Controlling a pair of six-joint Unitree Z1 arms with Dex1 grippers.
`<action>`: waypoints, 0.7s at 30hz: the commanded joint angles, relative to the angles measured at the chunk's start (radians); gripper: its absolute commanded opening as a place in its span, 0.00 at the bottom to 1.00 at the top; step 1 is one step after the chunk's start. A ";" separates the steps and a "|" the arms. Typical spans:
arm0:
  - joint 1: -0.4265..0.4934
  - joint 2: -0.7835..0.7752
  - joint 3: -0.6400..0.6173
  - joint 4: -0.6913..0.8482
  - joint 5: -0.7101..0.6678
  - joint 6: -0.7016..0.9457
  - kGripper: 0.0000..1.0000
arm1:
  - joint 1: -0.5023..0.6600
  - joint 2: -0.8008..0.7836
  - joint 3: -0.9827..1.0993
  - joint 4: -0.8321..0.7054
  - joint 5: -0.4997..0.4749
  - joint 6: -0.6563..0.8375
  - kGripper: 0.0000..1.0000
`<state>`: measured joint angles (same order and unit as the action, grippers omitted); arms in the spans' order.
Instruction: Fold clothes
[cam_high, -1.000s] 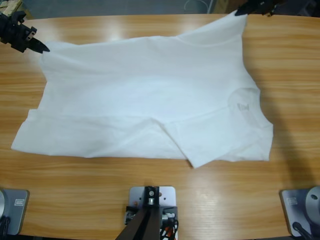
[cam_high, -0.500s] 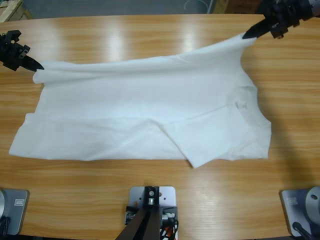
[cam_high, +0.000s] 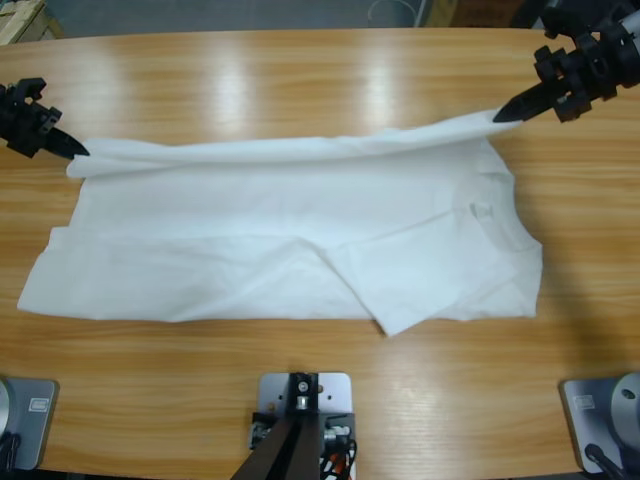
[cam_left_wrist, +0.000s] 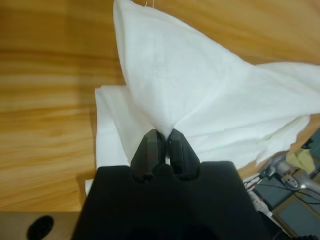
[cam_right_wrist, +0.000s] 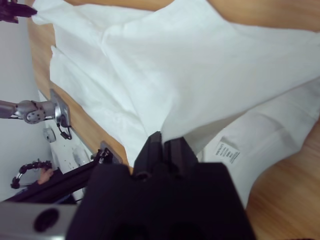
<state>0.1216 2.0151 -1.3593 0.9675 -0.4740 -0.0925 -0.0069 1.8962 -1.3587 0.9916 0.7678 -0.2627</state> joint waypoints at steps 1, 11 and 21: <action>-0.002 0.024 0.071 0.014 0.020 0.025 0.00 | -0.015 -0.025 0.075 -0.020 0.010 -0.018 0.00; 0.000 0.062 0.065 0.014 0.020 0.027 0.00 | -0.015 0.037 0.155 -0.055 0.010 -0.024 0.00; -0.011 0.114 0.064 0.013 0.023 0.031 0.00 | -0.015 0.112 0.157 -0.054 0.010 -0.026 0.00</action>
<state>0.1188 2.0584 -1.3191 0.9675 -0.4668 -0.0730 -0.0069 1.9323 -1.2223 0.9443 0.7678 -0.2772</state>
